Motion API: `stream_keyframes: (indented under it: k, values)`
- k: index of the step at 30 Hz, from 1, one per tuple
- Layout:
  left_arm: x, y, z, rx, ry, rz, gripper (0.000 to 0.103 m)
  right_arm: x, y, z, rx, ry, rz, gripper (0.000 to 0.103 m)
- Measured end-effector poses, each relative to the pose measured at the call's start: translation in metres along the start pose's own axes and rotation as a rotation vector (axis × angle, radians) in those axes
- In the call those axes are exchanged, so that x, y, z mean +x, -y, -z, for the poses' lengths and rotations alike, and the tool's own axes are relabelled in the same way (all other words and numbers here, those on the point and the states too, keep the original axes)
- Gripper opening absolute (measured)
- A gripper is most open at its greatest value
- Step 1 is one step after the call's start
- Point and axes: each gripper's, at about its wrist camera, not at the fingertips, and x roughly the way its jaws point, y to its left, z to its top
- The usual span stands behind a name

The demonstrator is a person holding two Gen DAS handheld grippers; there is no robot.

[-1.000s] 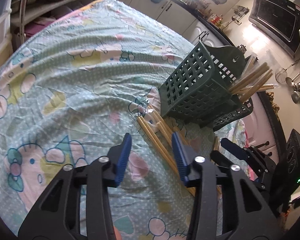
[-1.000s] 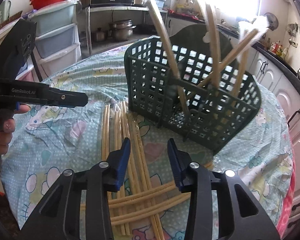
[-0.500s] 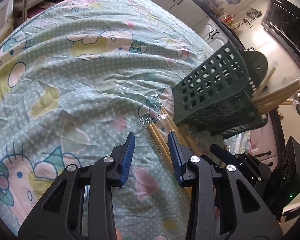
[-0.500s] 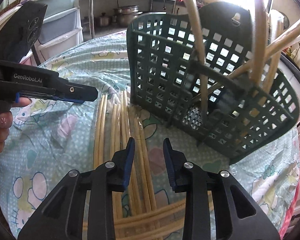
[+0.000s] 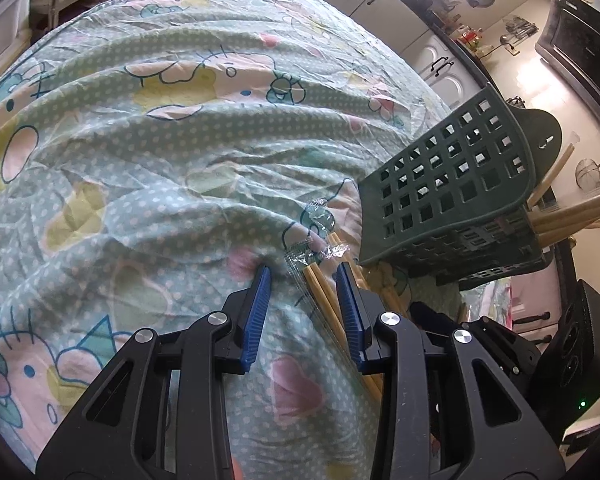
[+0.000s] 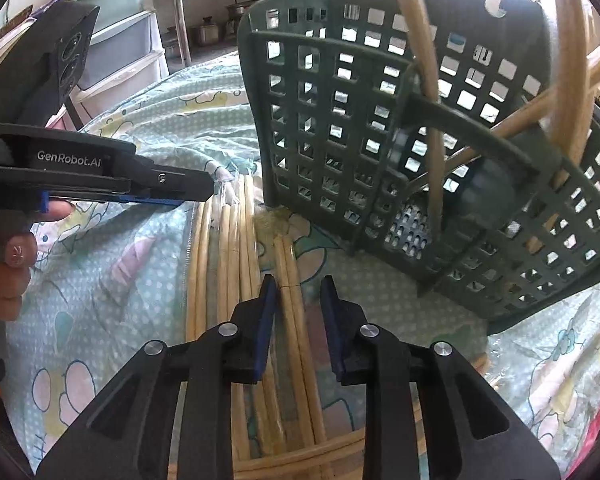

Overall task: Organize utensils
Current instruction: 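Lower the right tool onto the loose wooden chopsticks and close on one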

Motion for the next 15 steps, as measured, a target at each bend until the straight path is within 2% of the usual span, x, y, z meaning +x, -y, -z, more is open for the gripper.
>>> stream_keyframes:
  k: [4,8,15]
  values:
    - [0.0009,-0.0007,-0.0012,-0.006,0.005,-0.005,0.028,0.0015,0.0003,-0.0023,0.007,-0.013,-0.015,0.017]
    - [0.0029,-0.0020,-0.0033,-0.004,0.012,-0.021,0.017,0.0031,-0.0037,-0.0052,0.009,-0.017,-0.026,0.014]
    - [0.0033,-0.0077,-0.0074,-0.012,0.010,-0.006,0.012,-0.0013,-0.0077,-0.0033,0.031,-0.009,-0.039,0.013]
